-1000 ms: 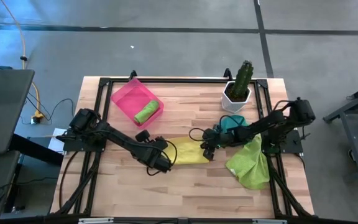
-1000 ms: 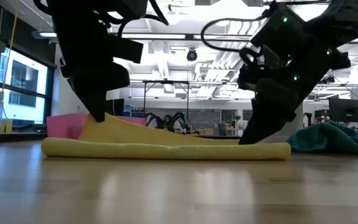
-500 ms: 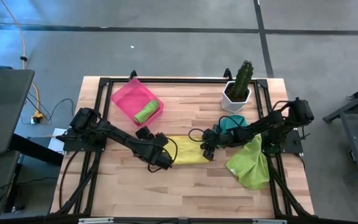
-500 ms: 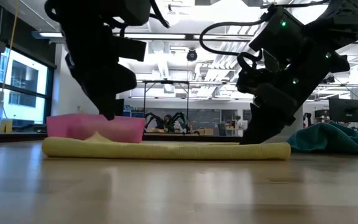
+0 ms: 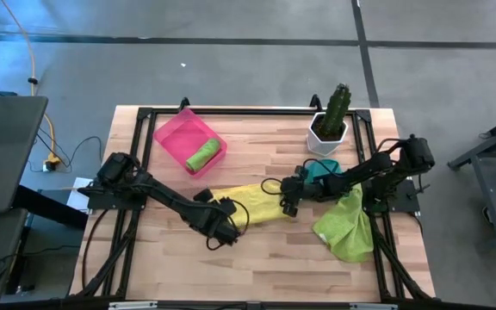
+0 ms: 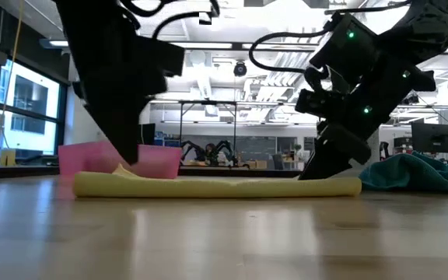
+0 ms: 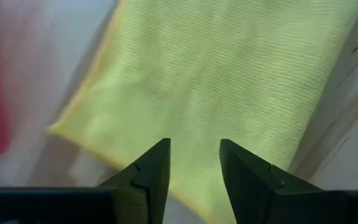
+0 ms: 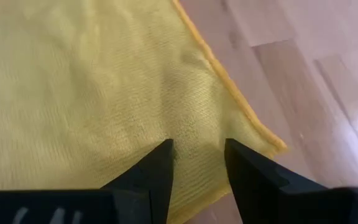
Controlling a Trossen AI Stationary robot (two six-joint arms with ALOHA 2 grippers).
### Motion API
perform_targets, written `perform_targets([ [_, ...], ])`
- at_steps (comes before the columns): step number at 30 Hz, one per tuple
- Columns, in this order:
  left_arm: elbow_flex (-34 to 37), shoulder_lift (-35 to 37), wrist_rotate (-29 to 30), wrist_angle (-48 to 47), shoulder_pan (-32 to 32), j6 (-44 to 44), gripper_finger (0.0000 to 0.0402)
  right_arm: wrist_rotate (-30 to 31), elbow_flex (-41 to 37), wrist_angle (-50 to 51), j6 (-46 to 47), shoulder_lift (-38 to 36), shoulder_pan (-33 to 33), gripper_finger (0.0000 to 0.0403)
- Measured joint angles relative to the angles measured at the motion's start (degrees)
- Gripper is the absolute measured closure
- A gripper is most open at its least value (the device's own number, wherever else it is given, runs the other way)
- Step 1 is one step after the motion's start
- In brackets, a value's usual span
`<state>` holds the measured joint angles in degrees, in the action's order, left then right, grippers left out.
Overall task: Roll microfiber towels into tight, uniform cylinder then place into a basket
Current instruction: Roll the yellow microfiber cloth
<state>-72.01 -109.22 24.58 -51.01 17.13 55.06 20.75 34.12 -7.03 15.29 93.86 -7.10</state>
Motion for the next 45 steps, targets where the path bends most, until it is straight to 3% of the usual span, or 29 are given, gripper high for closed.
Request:
perform_targets([
  [5,0.01,-3.18,-2.03,3.35,0.98,0.27,0.0279,-0.69,1.4,2.45,4.08,-3.81,-1.42,0.0265],
  [10,-0.15,-5.25,-2.64,4.76,1.48,0.24,0.0281,-9.43,3.07,4.49,15.38,-6.71,-5.14,0.0265],
  [13,-0.22,-5.6,-2.5,5.02,1.51,0.5,0.0281,-10.65,3.04,4.11,21.88,-5.61,-8.8,0.0265],
  [19,-0.45,-5.58,-7.13,11.74,1.57,4.83,0.0281,-1.01,2.85,6.44,26.77,-1.82,-14.26,0.0265],
  [25,-0.35,-5.96,-15.43,27.87,3.42,5.65,0.0281,6.43,2.9,9.12,22.55,0.12,-12.73,0.0265],
  [31,-0.34,-6.11,-16.19,47.12,4.81,-7.49,0.0281,15.47,2.88,7.87,8.65,0.42,-7.85,0.0265],
  [36,-0.37,-6.07,-15.22,53.4,4.39,-17.18,0.0281,18.05,2.89,3.85,1.34,0.39,-4.54,0.0265],
  [39,-0.4,-6.05,-15.09,51.78,3.97,-20.39,0.0281,13.6,2.9,2.47,3.43,-0.57,-4.27,0.0265],
  [45,-0.43,-6.0,-15.15,39.45,2.91,-22.96,0.0281,-3.85,2.9,0.86,10.39,-2.4,-9.37,0.0265],
])
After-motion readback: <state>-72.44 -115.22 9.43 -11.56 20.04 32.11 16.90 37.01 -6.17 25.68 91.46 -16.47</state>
